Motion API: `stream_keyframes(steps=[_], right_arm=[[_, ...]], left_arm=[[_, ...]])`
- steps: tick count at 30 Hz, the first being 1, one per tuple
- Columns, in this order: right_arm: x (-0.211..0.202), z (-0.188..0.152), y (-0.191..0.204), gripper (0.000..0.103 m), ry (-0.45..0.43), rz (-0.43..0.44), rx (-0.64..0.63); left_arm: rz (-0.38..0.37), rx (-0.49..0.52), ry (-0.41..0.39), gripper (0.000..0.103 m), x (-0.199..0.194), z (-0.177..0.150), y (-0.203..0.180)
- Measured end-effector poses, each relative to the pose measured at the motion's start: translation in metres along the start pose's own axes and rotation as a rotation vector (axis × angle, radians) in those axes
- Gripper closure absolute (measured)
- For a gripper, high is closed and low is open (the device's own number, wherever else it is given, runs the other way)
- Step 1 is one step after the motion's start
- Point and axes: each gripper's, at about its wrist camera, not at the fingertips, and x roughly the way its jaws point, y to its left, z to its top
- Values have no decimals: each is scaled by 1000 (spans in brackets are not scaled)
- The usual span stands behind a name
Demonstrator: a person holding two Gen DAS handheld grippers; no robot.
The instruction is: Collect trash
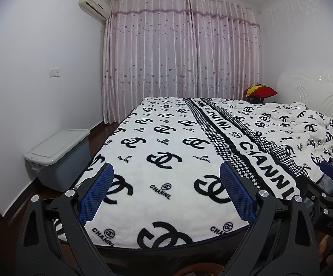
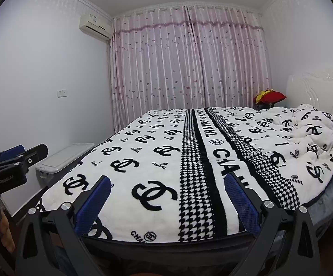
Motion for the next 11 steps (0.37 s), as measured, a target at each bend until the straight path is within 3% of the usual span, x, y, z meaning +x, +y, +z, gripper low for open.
stream_keyframes(steps=[11], right_arm=[[2,-2,1,5,5,-1,-4]], left_arm=[[5,-5,5,12,1,0,2]])
